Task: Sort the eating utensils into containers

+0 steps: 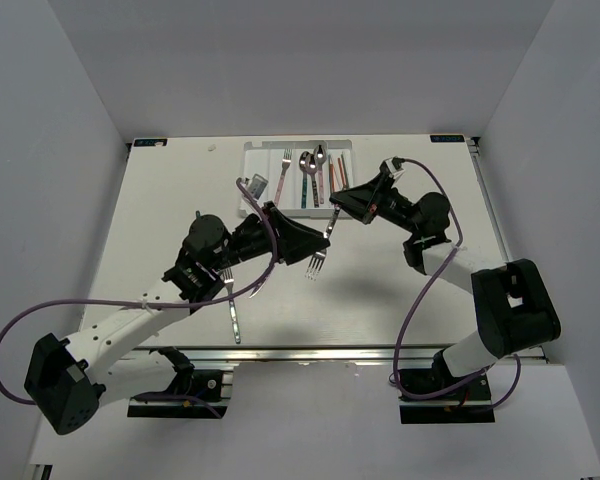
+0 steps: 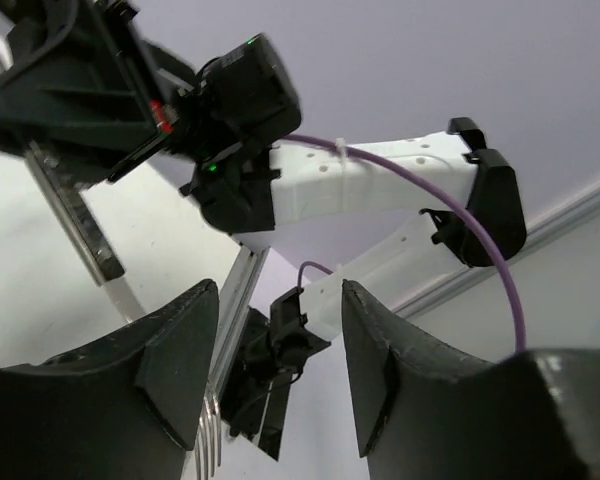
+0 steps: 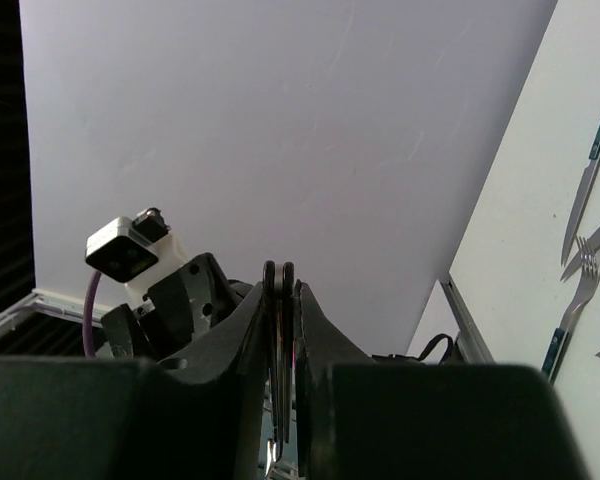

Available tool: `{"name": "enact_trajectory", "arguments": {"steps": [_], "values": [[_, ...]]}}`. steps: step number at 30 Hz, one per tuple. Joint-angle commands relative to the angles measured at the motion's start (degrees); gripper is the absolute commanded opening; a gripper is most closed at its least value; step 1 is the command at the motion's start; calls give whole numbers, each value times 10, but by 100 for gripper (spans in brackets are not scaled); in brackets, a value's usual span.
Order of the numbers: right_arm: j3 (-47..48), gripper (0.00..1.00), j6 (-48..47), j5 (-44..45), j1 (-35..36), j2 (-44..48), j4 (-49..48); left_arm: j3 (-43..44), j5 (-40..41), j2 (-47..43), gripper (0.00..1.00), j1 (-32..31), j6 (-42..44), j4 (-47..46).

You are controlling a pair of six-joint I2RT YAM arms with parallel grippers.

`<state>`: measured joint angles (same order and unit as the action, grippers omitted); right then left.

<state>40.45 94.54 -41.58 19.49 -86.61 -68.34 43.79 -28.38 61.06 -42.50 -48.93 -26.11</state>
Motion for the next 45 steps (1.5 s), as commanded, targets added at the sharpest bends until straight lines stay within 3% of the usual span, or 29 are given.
{"name": "enact_trajectory", "arguments": {"steps": [1, 7, 9, 14, 21, 27, 28, 31, 34, 36, 38, 42, 45], "values": [[42, 0, -22, -17, -9, 7, -26, 17, 14, 12, 61, -3, 20, 98], [39, 0, -16, -23, -12, 20, -27, 12, 89, 13, 62, -2, 83, 188], [33, 0, -17, -23, -12, 27, -28, 9, 100, 6, 67, -3, 87, 186], [49, 0, -20, -28, -13, 24, -31, 10, 55, 32, 70, -3, 67, 150], [78, 0, -48, -16, -13, 12, -5, -37, -63, 33, 55, -4, -13, -4], [79, 0, -55, -6, -13, 9, -5, -37, -70, 22, 22, -4, -23, -12], [79, 0, -59, -8, -14, 8, -2, -35, -70, 21, 10, -3, -22, -4], [68, 0, -64, -11, -13, 7, -4, -16, -44, 15, 0, -4, -18, 37], [52, 0, -76, -27, -14, 2, -9, -3, -10, 11, 0, -4, -54, 54], [46, 41, -91, -46, -20, -11, -11, 7, 11, 14, 0, -4, -81, 70], [46, 89, -122, -84, -32, -24, -14, 28, 38, 14, 0, -4, -101, 123], [32, 89, -168, -143, -58, -50, -72, 38, 92, -4, 0, -4, -148, 205], [31, 89, -263, -214, -60, -31, -80, 60, 127, -18, 0, -3, -180, 288]]}}
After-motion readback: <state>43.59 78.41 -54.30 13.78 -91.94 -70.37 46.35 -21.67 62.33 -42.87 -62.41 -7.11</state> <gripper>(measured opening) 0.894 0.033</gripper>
